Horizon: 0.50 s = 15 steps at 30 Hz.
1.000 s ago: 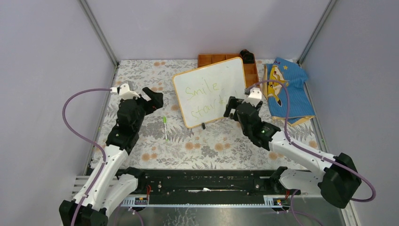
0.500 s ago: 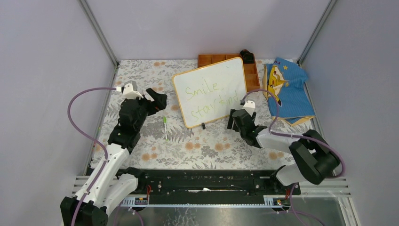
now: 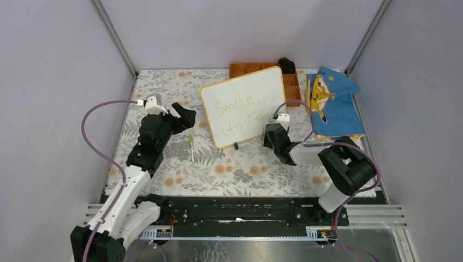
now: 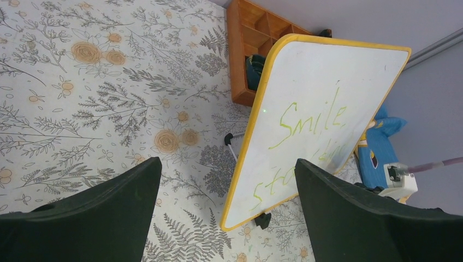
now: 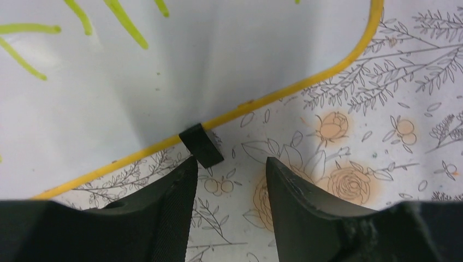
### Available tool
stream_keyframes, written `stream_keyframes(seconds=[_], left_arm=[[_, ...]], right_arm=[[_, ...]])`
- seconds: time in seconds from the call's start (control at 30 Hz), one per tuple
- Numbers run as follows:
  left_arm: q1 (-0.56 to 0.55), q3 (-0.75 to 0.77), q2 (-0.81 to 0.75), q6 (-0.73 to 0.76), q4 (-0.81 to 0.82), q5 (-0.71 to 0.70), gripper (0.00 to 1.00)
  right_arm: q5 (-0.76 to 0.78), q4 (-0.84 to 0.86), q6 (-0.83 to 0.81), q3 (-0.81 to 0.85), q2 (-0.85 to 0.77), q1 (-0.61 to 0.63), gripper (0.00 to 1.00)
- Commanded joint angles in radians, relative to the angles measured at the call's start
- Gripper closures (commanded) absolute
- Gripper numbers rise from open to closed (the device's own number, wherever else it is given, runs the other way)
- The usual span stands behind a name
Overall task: Write a sentence on the whiteboard
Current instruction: Reset both arms
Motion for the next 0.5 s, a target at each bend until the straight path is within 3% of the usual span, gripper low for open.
stream_keyframes(seconds=[0.0,0.47], left_arm=[[-0.003,0.004,-0.002,0.019,0.031,0.011,0.02],[-0.006,0.004,0.008,0.014,0.031,0.024,0.02]], right_arm=[[0.002,0.067,-0.044,0.056,0.043,-0.012,0.46],[-0.091,0.099,-0.06,0.055,0.068,-0.012,0.61]])
